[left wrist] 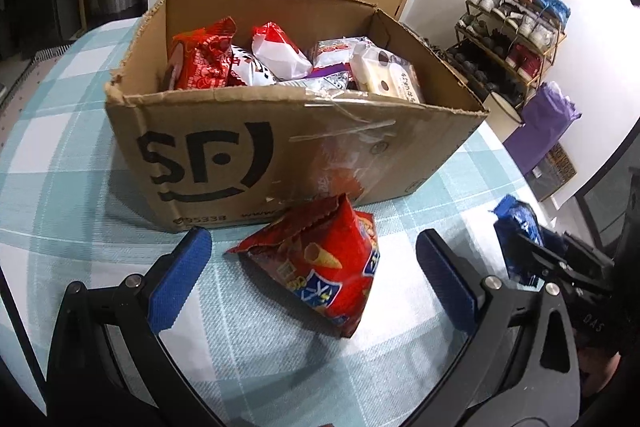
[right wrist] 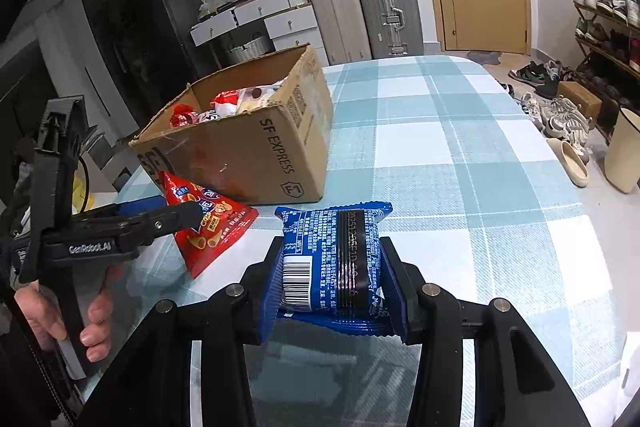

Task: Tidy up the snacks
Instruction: 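Lift the blue wafer pack with the right gripper while the left gripper closes on the red triangular chip bag, then carry the red chip bag and blue wafer pack over the box with both grippers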

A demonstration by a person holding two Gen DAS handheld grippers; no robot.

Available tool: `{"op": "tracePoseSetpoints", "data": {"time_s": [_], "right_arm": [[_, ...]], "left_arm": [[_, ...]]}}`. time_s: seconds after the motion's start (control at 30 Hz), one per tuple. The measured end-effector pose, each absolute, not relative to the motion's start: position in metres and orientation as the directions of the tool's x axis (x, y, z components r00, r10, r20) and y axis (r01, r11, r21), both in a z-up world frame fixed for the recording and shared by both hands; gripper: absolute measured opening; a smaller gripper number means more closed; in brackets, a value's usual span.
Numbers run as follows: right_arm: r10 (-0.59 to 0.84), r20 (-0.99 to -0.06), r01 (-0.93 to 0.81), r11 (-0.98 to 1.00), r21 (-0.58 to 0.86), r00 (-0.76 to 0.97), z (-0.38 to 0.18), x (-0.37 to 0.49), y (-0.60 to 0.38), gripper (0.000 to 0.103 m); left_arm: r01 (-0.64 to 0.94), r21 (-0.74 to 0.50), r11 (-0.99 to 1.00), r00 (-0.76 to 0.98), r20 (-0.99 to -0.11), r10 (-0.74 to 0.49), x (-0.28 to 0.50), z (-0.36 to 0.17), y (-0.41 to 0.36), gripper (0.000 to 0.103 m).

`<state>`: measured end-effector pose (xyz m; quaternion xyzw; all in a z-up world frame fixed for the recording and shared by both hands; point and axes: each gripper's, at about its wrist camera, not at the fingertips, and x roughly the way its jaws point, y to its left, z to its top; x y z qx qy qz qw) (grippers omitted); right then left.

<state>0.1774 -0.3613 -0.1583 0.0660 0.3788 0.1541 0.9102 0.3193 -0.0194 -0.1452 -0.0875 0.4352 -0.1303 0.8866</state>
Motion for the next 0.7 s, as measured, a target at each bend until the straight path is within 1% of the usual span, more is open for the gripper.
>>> {"op": "tracePoseSetpoints", "data": {"time_s": [0.07,0.13,0.17,0.23,0.27,0.33,0.4,0.43,0.5,0.67,0.7], "right_arm": [[0.330,-0.669,-0.222,0.944,0.245,0.666,-0.159,0.176,-0.365,0.045],[0.327,-0.670,-0.214,0.945,0.249,0.666,-0.159,0.174,-0.367,0.045],[0.326,-0.671,-0.212,0.945,0.249,0.666,-0.159,0.174,-0.368,0.045],[0.325,-0.670,-0.209,0.945,0.250,0.667,-0.159,0.171,-0.369,0.045],[0.325,-0.670,-0.209,0.945,0.251,0.668,-0.159,0.171,-0.370,0.045],[0.327,-0.668,-0.211,0.945,0.251,0.668,-0.158,0.168,-0.369,0.045],[0.328,-0.667,-0.213,0.944,0.251,0.669,-0.157,0.167,-0.369,0.045],[0.329,-0.666,-0.214,0.944,0.251,0.669,-0.156,0.166,-0.369,0.045],[0.331,-0.664,-0.214,0.943,0.254,0.670,-0.155,0.165,-0.368,0.045],[0.340,-0.661,-0.221,0.940,0.260,0.669,-0.154,0.164,-0.365,0.045],[0.342,-0.660,-0.223,0.939,0.260,0.669,-0.153,0.164,-0.364,0.045]], "left_arm": [[0.154,-0.271,0.950,0.583,-0.751,-0.309,0.323,-0.149,-0.021,0.100],[0.153,-0.267,0.951,0.584,-0.752,-0.305,0.328,-0.153,-0.022,0.096],[0.148,-0.266,0.952,0.583,-0.754,-0.302,0.331,-0.156,-0.022,0.093],[0.144,-0.276,0.950,0.575,-0.758,-0.307,0.335,-0.162,-0.023,0.080],[0.142,-0.288,0.947,0.567,-0.760,-0.316,0.338,-0.165,-0.022,0.072],[0.149,-0.309,0.939,0.573,-0.748,-0.337,0.339,-0.168,-0.020,0.067],[0.154,-0.322,0.934,0.578,-0.737,-0.349,0.337,-0.170,-0.018,0.055],[0.162,-0.327,0.931,0.576,-0.735,-0.358,0.336,-0.171,-0.018,0.054],[0.170,-0.332,0.928,0.576,-0.730,-0.367,0.336,-0.170,-0.018,0.048],[0.181,-0.332,0.926,0.571,-0.731,-0.374,0.337,-0.168,-0.022,0.045],[0.182,-0.335,0.925,0.573,-0.728,-0.376,0.338,-0.168,-0.023,0.043]]}}
